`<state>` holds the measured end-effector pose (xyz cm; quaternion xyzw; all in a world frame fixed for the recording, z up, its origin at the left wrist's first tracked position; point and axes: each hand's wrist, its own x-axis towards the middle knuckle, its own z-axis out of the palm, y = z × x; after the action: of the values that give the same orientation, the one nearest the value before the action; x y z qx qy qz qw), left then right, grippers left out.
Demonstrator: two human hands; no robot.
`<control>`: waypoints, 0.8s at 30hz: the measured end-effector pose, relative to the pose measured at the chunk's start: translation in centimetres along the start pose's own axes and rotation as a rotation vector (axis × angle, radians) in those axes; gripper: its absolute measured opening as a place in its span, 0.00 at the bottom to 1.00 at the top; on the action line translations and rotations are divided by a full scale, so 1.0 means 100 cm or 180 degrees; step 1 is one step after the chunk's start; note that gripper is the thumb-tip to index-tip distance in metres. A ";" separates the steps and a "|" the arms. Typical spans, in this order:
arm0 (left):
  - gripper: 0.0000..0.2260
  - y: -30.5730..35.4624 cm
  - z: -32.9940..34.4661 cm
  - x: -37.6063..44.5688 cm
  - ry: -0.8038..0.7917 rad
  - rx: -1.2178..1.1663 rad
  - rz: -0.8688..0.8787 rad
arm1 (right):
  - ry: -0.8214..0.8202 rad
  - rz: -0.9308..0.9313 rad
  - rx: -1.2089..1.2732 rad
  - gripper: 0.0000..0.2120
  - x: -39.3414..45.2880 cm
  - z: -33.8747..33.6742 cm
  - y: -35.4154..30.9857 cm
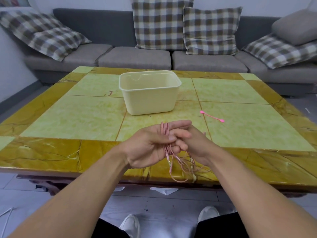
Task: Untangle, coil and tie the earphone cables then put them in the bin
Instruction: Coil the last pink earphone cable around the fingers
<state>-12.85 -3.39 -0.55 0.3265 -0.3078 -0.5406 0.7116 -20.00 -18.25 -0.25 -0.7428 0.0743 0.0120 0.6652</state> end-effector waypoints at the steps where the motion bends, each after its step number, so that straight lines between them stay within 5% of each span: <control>1: 0.24 0.000 0.001 0.000 0.0051 -0.0041 0.0054 | 0.0029 -0.0029 -0.0008 0.17 0.001 0.001 0.002; 7: 0.31 0.004 -0.002 0.008 0.1310 -0.0270 0.0939 | -0.0209 0.0320 -0.0561 0.15 0.003 0.009 0.012; 12: 0.35 0.005 -0.032 0.005 0.2214 0.0857 0.1199 | -0.0404 0.0137 -0.1466 0.07 0.001 0.011 0.014; 15: 0.31 0.000 -0.040 0.006 0.2439 0.1831 0.0851 | -0.0680 -0.0007 -0.1950 0.09 -0.005 0.016 0.009; 20: 0.17 0.003 -0.026 0.003 0.2161 0.3291 -0.0252 | 0.0277 -0.0637 -0.1941 0.09 -0.010 -0.008 -0.010; 24: 0.31 0.002 -0.015 -0.001 0.1417 0.2600 -0.0804 | 0.0875 -0.0961 -0.1368 0.07 -0.006 -0.022 -0.007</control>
<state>-11.59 -3.08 -1.28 0.7219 -0.2932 -0.3747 0.5025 -20.67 -20.32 0.75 -0.8640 0.0481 -0.1723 0.4707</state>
